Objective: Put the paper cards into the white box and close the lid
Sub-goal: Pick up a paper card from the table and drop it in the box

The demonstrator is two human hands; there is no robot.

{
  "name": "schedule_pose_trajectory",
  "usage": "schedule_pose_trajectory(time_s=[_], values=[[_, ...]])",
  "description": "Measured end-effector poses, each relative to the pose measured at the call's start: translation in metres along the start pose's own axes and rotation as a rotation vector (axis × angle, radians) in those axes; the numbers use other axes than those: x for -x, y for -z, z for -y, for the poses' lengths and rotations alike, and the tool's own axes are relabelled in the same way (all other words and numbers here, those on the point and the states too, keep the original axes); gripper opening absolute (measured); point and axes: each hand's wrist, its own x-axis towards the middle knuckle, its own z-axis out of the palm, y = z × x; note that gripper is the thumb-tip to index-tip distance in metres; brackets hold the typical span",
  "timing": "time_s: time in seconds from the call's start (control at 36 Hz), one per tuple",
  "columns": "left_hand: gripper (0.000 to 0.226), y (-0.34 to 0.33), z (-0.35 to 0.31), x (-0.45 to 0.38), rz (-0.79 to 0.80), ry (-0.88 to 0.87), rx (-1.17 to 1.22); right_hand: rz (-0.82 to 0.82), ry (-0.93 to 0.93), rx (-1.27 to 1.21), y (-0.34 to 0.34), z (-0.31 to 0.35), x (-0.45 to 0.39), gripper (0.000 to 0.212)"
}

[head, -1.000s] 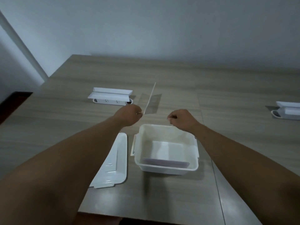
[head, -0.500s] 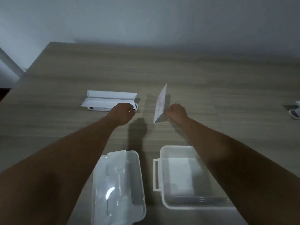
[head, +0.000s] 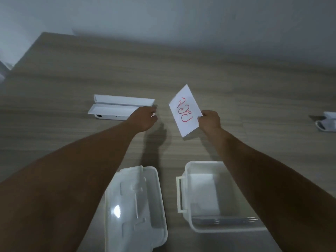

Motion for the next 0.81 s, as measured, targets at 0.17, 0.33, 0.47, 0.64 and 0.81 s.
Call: schedule_pose_trajectory(time_s=[0.17,0.33,0.47,0.64,0.81], values=[[0.067,0.015,-0.06,0.017,-0.171,0.023,0.201,0.128,0.153,-0.179,0.063,-0.001,0.034,0.031],[0.059,0.017,-0.136,0.067,-0.307,-0.032,0.568,0.13,0.312,-0.282,0.127,-0.024,0.09,0.028],[0.036,0.002,-0.167,0.106,-0.329,-0.117,0.503,0.11,0.35,-0.266,0.165,-0.054,0.119,0.028],[0.023,-0.028,-0.18,0.152,-0.226,-0.187,0.477,0.113,0.388,-0.162,0.193,-0.098,0.145,0.031],[0.023,-0.064,-0.171,0.187,-0.115,-0.206,0.263,0.175,0.411,0.021,0.194,-0.133,0.165,0.028]])
